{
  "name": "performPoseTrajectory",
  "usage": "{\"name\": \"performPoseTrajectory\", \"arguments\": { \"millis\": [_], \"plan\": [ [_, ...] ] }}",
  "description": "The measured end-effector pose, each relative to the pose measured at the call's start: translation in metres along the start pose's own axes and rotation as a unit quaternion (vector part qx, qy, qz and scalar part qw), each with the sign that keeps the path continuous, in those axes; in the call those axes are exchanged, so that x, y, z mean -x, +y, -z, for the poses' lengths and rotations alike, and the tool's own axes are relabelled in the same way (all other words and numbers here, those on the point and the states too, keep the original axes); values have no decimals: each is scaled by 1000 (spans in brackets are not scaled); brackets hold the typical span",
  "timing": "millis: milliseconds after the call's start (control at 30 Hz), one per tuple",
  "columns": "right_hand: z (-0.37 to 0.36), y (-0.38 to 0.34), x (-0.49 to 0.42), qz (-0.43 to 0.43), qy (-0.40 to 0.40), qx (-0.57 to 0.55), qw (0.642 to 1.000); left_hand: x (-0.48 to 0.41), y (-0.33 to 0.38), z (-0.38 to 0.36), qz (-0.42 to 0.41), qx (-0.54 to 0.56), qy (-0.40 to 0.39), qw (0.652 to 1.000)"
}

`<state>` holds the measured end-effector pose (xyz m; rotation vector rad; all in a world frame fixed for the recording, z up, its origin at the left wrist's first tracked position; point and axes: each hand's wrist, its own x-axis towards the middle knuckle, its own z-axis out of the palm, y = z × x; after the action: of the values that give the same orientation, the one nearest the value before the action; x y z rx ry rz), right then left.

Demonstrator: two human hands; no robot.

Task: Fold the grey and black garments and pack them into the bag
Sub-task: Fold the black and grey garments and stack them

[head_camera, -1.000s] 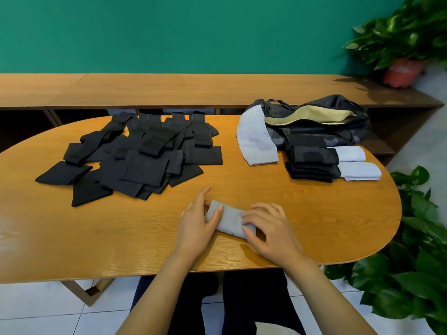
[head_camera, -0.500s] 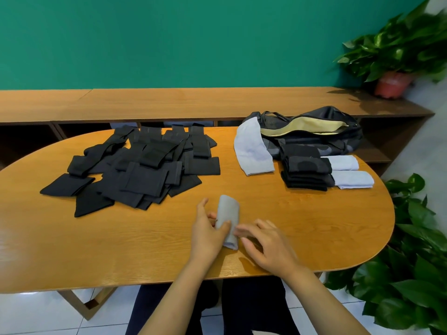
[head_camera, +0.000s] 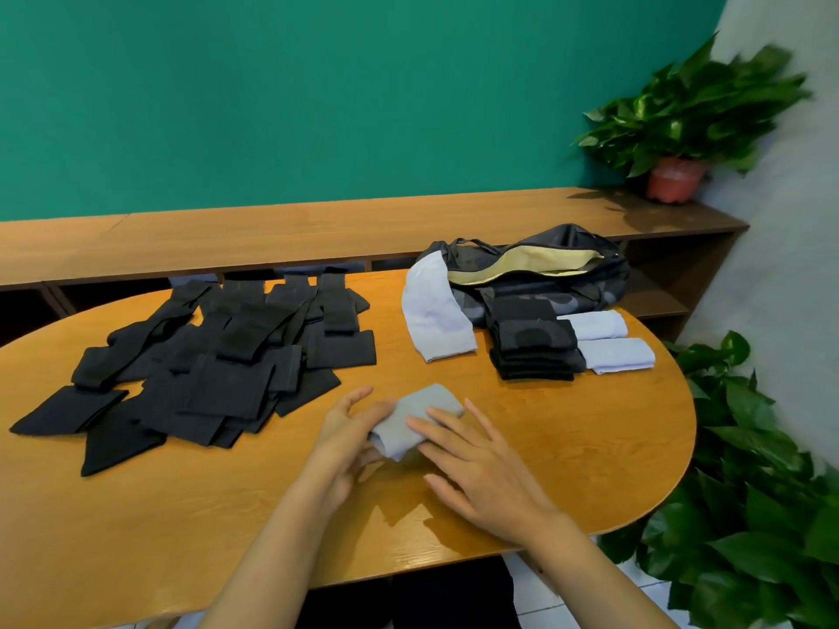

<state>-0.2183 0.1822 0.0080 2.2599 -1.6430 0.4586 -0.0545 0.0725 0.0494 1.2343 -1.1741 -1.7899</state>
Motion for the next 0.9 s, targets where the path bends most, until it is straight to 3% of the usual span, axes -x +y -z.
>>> {"name": "performPoseTrajectory", "arguments": {
  "millis": [67,133,267,400,533,767,900],
  "plan": [
    [8,15,1,-43,30,32,998,-11,-1,-4,-39,-18,22,999],
    [22,37,3,-103,65,59,991,-26,-6,-8,-88,-103,69,988],
    [47,106,13,-247,96,128,956,-59,-20,-13,-163,-301,130,931],
    [49,180,31,-372,29,167,913,-74,-34,-26,-194,-469,162,846],
    [34,227,41,-415,-59,162,893,-77,-49,-29,-174,-576,156,783],
    [13,254,33,-384,-160,110,903,-80,-49,-28,-162,-581,164,781],
    [10,254,32,-404,-160,-22,901,-80,-50,-27,-167,-579,163,781]
  ]
}}
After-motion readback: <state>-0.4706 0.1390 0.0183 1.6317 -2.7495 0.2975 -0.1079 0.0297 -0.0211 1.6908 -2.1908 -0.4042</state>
